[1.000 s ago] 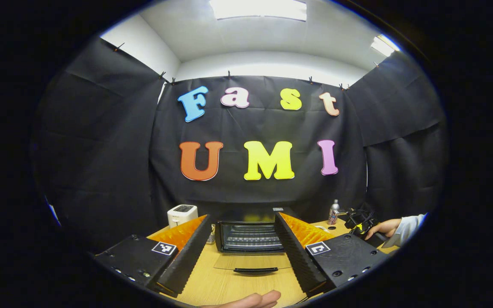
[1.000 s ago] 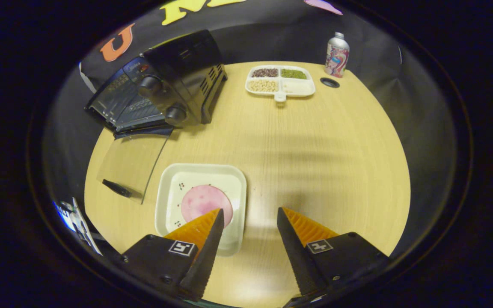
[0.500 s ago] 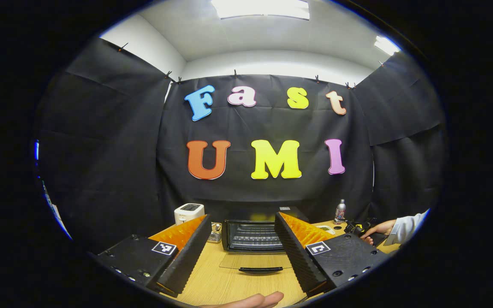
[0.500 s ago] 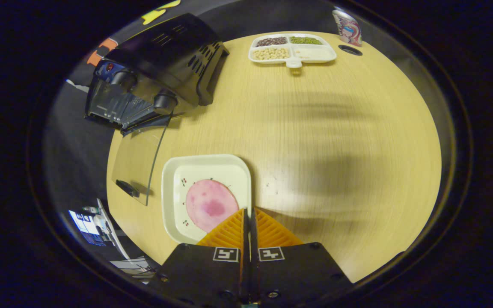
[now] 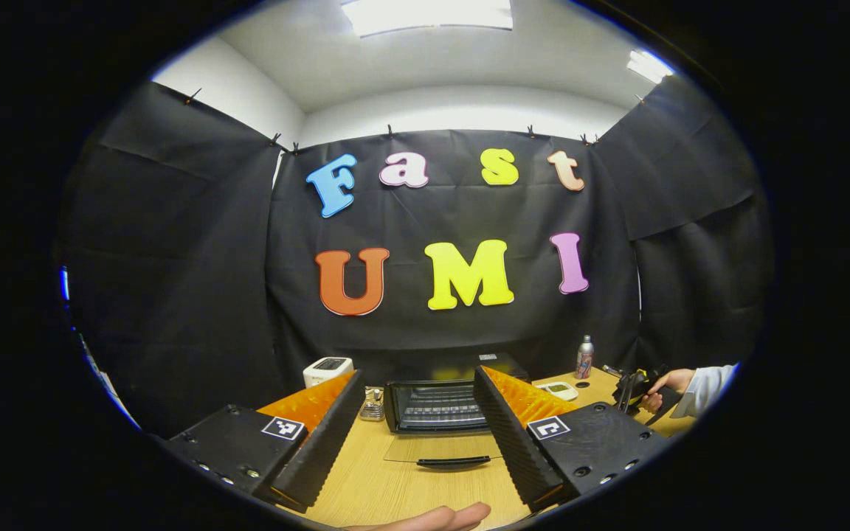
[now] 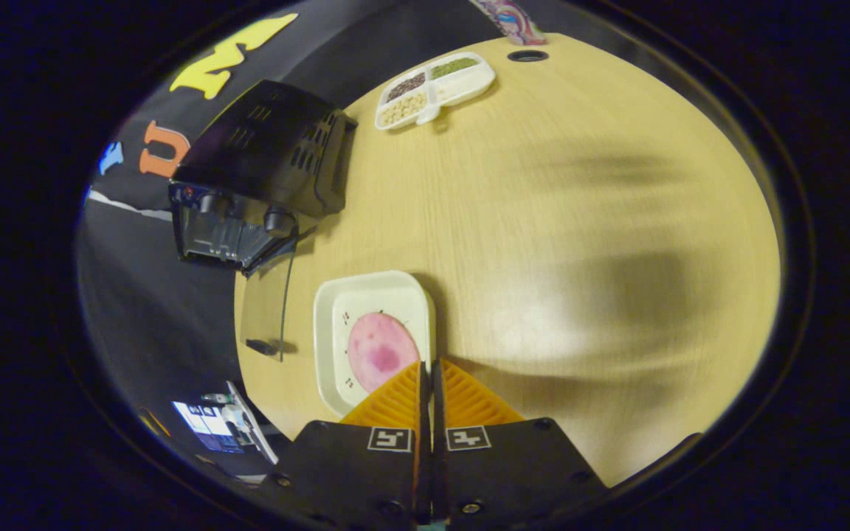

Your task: Open the electric oven with the left hand, put the food in, and close the electric oven.

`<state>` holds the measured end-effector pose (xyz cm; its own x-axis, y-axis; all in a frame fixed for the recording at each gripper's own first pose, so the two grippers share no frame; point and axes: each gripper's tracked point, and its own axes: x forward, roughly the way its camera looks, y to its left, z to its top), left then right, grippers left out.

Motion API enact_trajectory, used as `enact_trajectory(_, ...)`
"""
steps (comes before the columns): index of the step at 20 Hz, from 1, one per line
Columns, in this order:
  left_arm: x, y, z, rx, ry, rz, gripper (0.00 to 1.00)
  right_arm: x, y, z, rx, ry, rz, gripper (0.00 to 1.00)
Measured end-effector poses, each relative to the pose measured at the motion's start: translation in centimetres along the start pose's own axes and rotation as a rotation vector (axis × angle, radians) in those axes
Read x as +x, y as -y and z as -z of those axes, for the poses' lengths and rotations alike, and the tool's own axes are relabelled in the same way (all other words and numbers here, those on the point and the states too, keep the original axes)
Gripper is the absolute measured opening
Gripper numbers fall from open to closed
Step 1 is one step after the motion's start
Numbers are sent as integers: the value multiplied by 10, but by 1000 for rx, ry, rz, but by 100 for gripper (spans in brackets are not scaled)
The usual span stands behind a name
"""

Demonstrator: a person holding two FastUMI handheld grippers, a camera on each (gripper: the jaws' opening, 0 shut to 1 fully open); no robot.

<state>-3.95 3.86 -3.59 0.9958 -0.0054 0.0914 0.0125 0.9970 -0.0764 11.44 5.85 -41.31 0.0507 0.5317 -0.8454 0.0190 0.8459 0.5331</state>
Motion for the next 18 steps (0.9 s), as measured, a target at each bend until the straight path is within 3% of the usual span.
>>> enact_trajectory(8,-14,-4,-3,-6,-7,3,94,-53,-15,4,-36,89,-14,1)
enact_trajectory(18,-33,-35,-9,12,7,-36,94,-86,-119,37,-130,115,-132,1)
